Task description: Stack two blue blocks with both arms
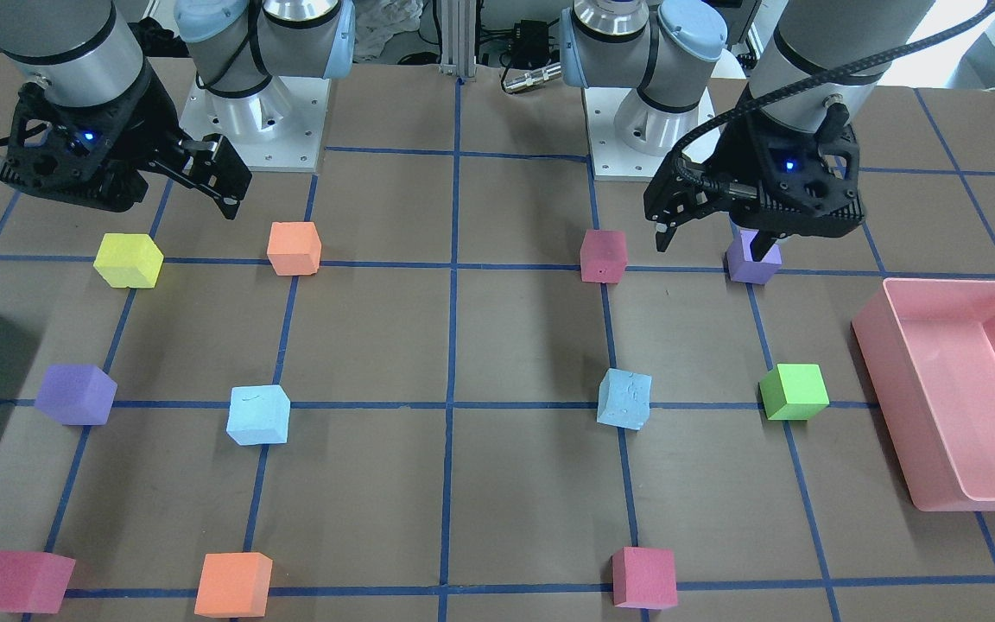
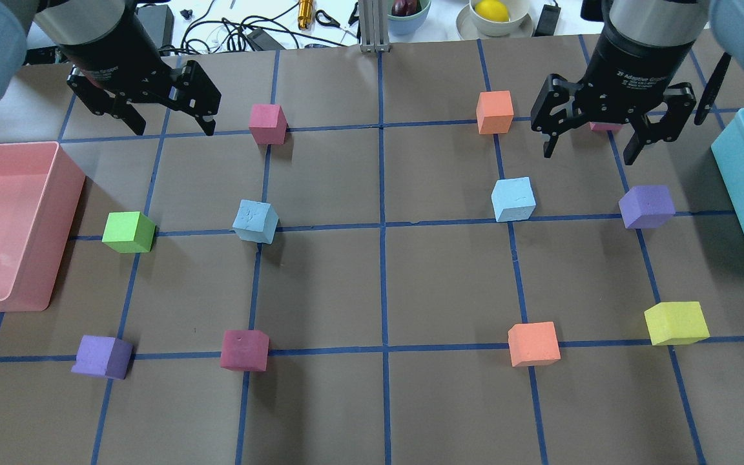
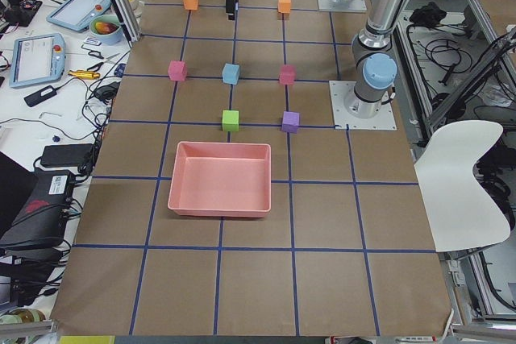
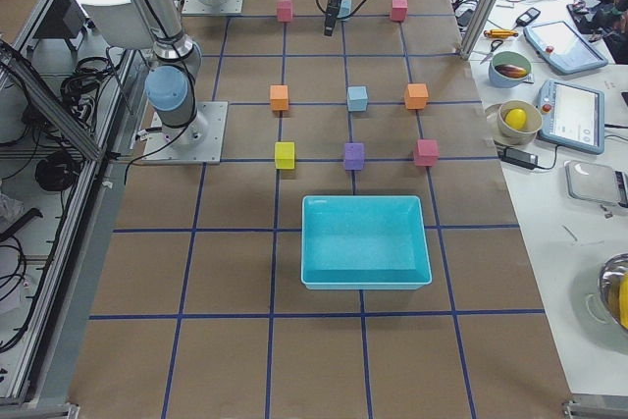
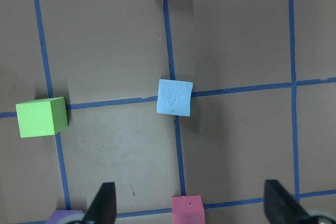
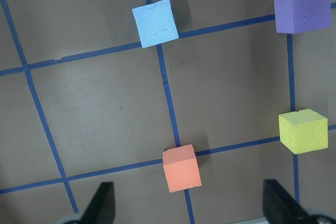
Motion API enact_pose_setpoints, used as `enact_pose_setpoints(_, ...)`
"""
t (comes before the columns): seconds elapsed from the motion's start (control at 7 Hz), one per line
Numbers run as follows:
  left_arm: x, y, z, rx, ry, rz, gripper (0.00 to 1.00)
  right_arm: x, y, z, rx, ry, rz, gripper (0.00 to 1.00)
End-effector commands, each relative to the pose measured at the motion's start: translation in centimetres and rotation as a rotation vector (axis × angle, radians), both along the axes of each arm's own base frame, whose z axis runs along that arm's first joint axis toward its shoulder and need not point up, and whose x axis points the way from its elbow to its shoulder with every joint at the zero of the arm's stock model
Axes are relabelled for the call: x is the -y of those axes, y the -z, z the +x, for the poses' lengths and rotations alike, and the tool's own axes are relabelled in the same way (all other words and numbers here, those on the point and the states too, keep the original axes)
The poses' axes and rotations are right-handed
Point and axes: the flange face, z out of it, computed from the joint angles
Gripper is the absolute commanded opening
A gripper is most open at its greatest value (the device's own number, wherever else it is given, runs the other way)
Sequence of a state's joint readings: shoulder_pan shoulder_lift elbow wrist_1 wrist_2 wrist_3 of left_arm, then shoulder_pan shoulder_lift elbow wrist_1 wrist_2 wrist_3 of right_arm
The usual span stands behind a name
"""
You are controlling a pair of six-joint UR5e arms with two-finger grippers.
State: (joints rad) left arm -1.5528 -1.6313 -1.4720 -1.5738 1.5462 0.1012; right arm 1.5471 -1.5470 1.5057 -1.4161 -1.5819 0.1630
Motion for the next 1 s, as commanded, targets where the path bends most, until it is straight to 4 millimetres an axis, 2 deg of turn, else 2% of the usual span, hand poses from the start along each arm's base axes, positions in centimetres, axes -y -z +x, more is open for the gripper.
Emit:
enact_pose_setpoints(0.0, -0.06, 0.07, -0.06, 0.0, 0.001, 0.001, 1.0, -0.04, -0.02, 0.09, -0.001, -0.003, -0.001, 1.0)
enact_pose_setpoints(0.86, 0.02, 0.06, -0.06, 0.0, 0.001, 0.0, 1.0, 0.09, 0.27, 0.26, 0.009, -0.008, 0.003, 1.0)
